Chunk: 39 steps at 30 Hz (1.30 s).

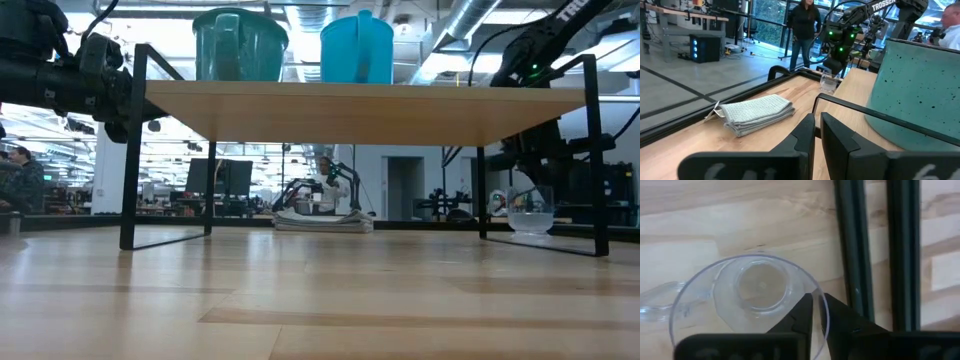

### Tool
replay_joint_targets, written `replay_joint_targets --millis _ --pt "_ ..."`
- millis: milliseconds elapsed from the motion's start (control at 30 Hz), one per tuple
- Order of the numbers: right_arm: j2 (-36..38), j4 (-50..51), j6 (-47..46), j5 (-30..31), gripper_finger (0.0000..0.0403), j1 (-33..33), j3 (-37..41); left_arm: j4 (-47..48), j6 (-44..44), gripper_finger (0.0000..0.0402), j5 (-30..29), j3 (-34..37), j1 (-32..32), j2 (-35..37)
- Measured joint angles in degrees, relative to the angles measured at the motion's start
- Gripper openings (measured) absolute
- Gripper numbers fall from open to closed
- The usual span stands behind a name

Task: Stack small to large cups/mugs on shelf
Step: Put the transparent mug on the shelf

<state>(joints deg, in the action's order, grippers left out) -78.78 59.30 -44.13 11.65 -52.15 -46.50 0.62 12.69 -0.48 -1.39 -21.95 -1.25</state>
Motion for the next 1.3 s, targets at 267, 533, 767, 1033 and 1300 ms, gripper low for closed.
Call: replay_joint_targets --millis 267,533,767,1033,1300 --pt "0.4 -2.5 3.8 -2.8 0.0011 -0.1 -0.2 0.0 -0.1 0.0019 0.0 0.0 0.0 0.0" --pt "2.5 -2.0 7.3 -2.8 0.0005 0.0 0.0 0.0 -1.0 0.0019 0.0 0.0 0.0 0.0" --pt "7.3 2.6 9.7 -2.2 0.0003 0.0 -2.0 0.0 -1.0 0.0019 0.0 0.0 0.0 0.0" --pt "13.0 10.9 12.6 -0.9 0.0001 0.0 -11.4 0.0 -1.0 0.0019 0.0 0.0 0.0 0.0" --pt "14.3 22.3 20.5 -0.8 0.0001 0.0 -26.7 -0.1 -1.0 0.0019 0.0 0.0 0.0 0.0"
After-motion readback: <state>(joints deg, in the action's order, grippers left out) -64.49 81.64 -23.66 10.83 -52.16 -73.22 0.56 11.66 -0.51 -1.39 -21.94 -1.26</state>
